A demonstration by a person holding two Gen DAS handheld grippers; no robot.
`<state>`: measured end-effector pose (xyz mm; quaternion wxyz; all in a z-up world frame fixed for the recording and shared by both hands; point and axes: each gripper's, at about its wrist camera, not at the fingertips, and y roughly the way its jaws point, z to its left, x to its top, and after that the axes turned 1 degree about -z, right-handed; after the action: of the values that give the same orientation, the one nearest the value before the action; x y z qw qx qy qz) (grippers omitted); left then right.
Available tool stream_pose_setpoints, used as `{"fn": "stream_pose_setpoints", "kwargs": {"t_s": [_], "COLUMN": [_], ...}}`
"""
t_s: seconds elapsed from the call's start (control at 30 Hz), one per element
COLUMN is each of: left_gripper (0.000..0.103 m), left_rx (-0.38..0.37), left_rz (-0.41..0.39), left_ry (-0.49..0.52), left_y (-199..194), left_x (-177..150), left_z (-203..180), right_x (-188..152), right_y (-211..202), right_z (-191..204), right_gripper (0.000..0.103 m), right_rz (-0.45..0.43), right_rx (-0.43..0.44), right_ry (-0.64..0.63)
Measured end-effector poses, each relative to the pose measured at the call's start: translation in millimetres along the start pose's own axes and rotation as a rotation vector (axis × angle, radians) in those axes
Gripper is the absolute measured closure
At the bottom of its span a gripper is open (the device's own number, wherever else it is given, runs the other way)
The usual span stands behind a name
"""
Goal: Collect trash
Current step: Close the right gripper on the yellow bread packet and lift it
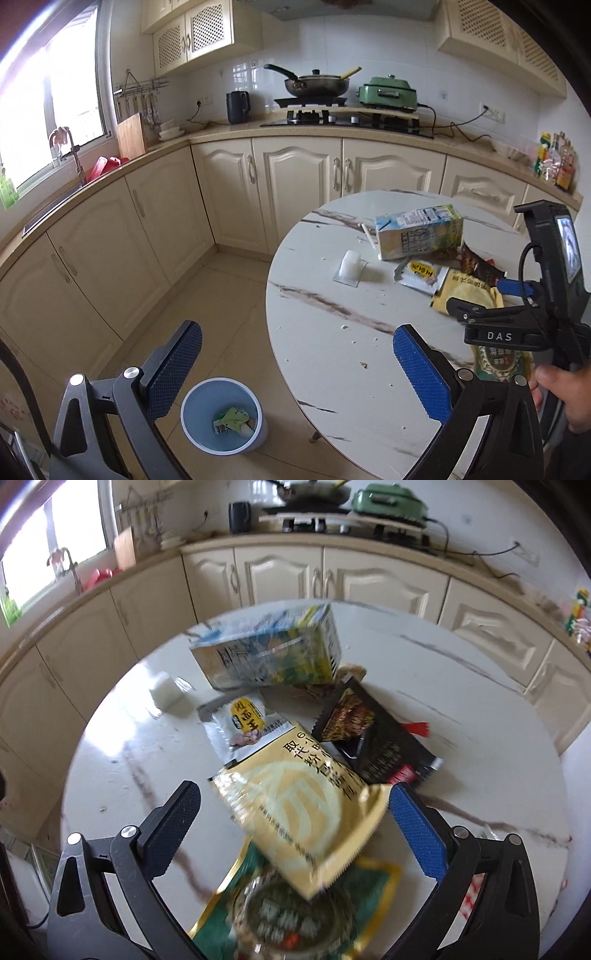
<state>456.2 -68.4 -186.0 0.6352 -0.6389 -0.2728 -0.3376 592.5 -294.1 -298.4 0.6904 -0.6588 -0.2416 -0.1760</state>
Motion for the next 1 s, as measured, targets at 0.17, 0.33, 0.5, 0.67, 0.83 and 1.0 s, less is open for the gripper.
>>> {"fn": "stream_pose_setpoints", "kwargs": {"t_s": [0.17,0.33,0.5,0.67,0.83,1.0], "left_gripper": [0.001,0.001,0.001,0.001,0.001,0.001], "left_rx": [-0.014,-0.026,-0.025,-0.034,-0.115,-0.263], "left_rz": [0.016,0.030,0.023,0.024,0.038,0.114], "left_ry": [0.003,0.018,0.022,0.028,0.046,0.097], "left_y": [21,26,17,10,5,17], "left_x": [7,3,-6,-10,-10,-12], "left_z": [1,-4,-6,-12,-40,-102], "right_x": [-4,-8,-10,-14,-22,-39], "right_y": [13,8,1,-8,-42,-97], "right_z": [-1,-6,-16,-33,-53,-79], "right_gripper": [0.015,0.031,0.043,0.048,0.048,0.048], "right_rz": [0.017,-0.005,-0.026,-0.060,-0.150,-0.221], "right_rx": [-0.021,-0.004,0.041,0.138,0.152,0.057], "right_ry": [-0.027,-0.019,0.010,0.095,0.147,0.171]}}
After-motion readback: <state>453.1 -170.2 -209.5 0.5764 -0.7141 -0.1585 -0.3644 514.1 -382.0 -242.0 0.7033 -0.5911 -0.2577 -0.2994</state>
